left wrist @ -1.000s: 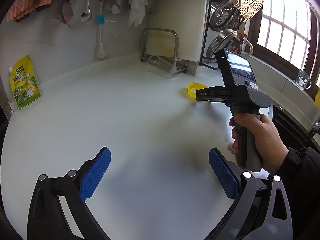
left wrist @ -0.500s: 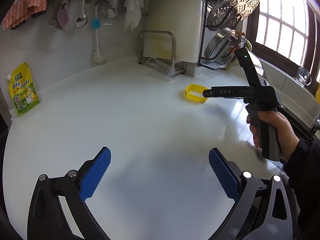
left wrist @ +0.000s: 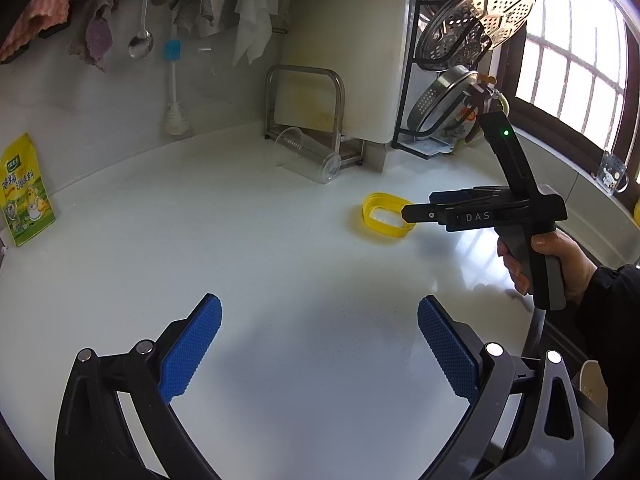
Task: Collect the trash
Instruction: 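Close the right tool on the yellow lid rim and lift it, then move the left tool to the clear plastic cup by the dish rack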
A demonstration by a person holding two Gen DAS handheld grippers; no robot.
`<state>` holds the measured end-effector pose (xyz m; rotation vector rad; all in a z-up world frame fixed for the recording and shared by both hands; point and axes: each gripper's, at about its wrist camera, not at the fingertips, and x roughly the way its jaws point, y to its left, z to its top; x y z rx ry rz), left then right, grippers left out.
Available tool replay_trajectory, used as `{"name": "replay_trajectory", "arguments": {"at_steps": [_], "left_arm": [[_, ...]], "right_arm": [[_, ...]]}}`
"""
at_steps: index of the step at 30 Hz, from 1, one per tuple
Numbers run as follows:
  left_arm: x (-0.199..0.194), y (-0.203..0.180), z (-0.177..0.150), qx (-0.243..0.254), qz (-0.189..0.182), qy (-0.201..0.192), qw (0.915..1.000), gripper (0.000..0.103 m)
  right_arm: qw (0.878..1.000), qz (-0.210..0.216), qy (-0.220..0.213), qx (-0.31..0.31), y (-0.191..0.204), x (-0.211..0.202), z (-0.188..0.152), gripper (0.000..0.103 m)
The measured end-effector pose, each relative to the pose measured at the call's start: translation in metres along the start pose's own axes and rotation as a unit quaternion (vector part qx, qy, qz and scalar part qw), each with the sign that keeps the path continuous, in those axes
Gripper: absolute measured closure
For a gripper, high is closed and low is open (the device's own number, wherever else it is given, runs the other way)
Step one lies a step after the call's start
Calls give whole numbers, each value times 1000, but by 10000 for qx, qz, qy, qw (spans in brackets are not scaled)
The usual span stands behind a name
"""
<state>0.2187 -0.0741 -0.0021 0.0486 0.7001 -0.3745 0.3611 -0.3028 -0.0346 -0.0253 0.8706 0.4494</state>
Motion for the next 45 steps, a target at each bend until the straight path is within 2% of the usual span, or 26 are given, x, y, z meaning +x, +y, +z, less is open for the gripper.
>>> {"name": "replay_trajectory", "arguments": {"at_steps": [4, 10, 19, 24, 25, 27, 34, 37, 41, 45], "left_arm": [[11, -1, 5, -52, -46, -33, 10000, 6], [19, 5, 6, -270, -239, 152, 9992, 6], [14, 4, 5, -228, -114, 44, 9997, 6], [16, 6, 4, -262, -69, 59, 9996, 6], [16, 6, 4, -263, -49, 53, 9996, 6], [16, 7, 4, -269, -7, 49, 9996, 6], [28, 10, 18, -420, 112, 198, 9989, 6], [39, 13, 36, -486, 201, 101, 9986, 6], [65, 16, 69, -472, 675, -145, 9965, 6], [99, 22, 105, -627, 899, -147, 9939, 6]], "right_arm": [[9990, 62, 246, -368, 1, 10, 7, 21], [9958, 235, 516, -724, 10, 23, 13, 20], [9934, 170, 710, -882, 20, 45, 21, 20], [9917, -208, 754, -1020, 28, 55, 22, 20], [9927, -173, 751, -926, 28, 55, 22, 21], [9945, -207, 677, -777, 27, 54, 23, 29], [9978, -427, 376, -326, 23, 36, 14, 31], [9974, -713, 138, -8, 16, 19, 7, 31], [9926, -1086, -195, 498, 4, -5, -6, 31], [9857, -1208, -415, 1098, -15, -25, -23, 31]]}}
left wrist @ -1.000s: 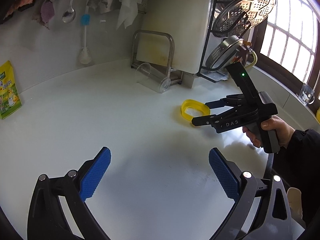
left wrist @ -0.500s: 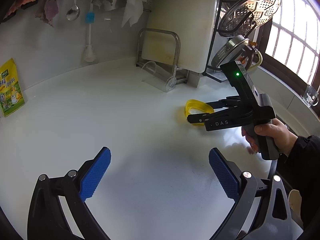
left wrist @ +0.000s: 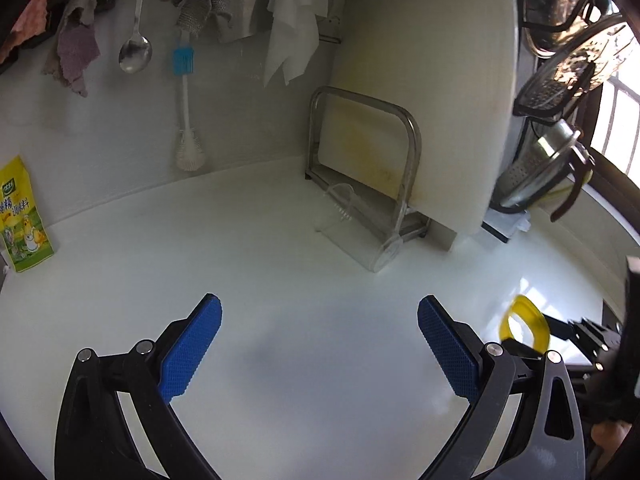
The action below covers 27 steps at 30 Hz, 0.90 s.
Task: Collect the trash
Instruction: 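Move the left tool to the clear plastic cup by the dish rack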
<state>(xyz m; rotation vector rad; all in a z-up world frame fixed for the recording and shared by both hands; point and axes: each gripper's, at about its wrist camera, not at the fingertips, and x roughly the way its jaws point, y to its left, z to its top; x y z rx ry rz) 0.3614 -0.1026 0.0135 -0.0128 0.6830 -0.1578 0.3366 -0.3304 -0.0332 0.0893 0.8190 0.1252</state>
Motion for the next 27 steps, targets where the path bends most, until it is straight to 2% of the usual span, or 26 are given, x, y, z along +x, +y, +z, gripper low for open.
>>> {"name": "replay_trajectory", "arguments": {"at_steps": [4, 8, 11, 14, 18, 27], "left_arm": [[39, 2, 30, -408, -22, 492, 9980, 6], [69, -3, 49, -357, 222, 827, 9957, 6], [82, -2, 61, -498, 318, 953, 9937, 6], [92, -5, 69, -630, 247, 1103, 9916, 6], [105, -11, 77, -773, 130, 1208, 9896, 6], [130, -15, 76, -884, 37, 1103, 9900, 6]], "right_arm": [[9994, 65, -143, 313, -20, -11, -5, 31], [9986, 199, -287, 398, -22, -18, -3, 31], [9982, 257, -380, 384, -24, -26, -3, 31], [9979, 293, -394, 424, -26, -26, -3, 31], [9971, 378, -378, 533, -32, -27, -6, 31], [9963, 522, -425, 540, -33, -26, -5, 31]]}}
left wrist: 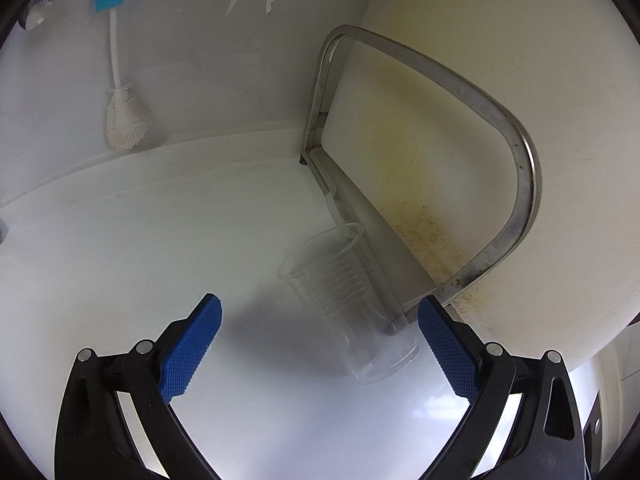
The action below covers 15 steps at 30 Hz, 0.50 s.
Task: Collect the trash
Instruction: 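Move the left tool to the clear plastic cup by the dish rack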
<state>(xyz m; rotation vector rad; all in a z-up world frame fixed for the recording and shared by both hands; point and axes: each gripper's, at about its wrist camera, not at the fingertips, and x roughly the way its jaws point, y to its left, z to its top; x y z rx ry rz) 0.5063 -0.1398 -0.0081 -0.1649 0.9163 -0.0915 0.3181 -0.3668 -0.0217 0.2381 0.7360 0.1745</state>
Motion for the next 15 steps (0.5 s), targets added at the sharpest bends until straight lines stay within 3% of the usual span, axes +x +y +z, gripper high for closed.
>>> {"name": "replay_trajectory", "arguments": {"at_steps": [15], "left_arm": [[29, 25, 5, -615, -159, 174, 9978, 6]], "right_arm": [[9998, 217, 6, -3, 2, 1, 0, 31]]}}
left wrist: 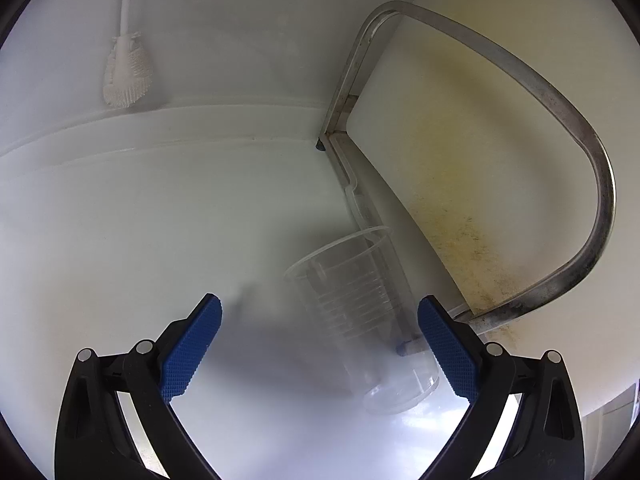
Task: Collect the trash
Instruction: 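Move the left tool to the clear plastic cup by the dish rack, then close the left tool on the clear plastic cup and lift it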
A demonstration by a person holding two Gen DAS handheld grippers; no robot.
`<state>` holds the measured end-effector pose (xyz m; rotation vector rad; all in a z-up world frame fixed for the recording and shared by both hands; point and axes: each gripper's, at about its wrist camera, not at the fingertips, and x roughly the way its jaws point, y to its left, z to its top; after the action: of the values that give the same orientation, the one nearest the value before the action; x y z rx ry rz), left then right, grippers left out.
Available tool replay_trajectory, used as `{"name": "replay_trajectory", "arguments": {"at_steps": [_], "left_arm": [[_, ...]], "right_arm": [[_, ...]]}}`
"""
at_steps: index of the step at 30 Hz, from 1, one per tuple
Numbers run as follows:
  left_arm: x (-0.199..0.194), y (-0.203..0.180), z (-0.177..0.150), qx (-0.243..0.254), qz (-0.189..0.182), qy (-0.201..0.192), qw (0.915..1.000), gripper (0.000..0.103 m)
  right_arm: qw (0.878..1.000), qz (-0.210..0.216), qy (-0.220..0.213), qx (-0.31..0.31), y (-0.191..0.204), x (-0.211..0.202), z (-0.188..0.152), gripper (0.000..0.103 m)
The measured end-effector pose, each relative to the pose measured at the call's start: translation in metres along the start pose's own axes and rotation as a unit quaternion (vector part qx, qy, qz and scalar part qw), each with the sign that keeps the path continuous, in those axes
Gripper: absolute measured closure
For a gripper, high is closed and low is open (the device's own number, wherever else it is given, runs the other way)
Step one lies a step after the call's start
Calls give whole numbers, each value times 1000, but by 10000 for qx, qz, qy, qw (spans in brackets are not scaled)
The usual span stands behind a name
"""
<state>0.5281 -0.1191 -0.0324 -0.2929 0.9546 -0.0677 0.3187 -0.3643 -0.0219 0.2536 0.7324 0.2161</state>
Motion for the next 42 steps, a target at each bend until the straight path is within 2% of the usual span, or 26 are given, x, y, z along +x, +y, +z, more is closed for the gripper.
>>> {"name": "replay_trajectory", "arguments": {"at_steps": [10, 20, 22, 27, 30, 37, 42], "left_arm": [[18, -4, -1, -85, 21, 190, 9998, 6], [27, -3, -15, 374, 491, 396, 9973, 8], [26, -4, -17, 531, 589, 364, 9962, 13], [22, -4, -17, 761, 640, 308, 9946, 39], [18, -5, -19, 926, 673, 280, 9930, 52], [0, -2, -33, 1267, 785, 122, 9888, 55], [-38, 1, -51, 1624, 833, -246, 9829, 55]], "right_arm": [[10000, 51, 20, -26, 2, 1, 0, 31], [10000, 65, 22, -24, 1, 1, 0, 31], [10000, 78, 31, -38, 1, 2, 0, 31], [9999, 80, 43, -83, 2, 2, -1, 31], [9999, 76, 42, -78, 2, 2, 0, 31], [9999, 65, 47, -103, 3, 3, -1, 31], [9998, 59, 73, -167, 8, 5, -3, 31]]}}
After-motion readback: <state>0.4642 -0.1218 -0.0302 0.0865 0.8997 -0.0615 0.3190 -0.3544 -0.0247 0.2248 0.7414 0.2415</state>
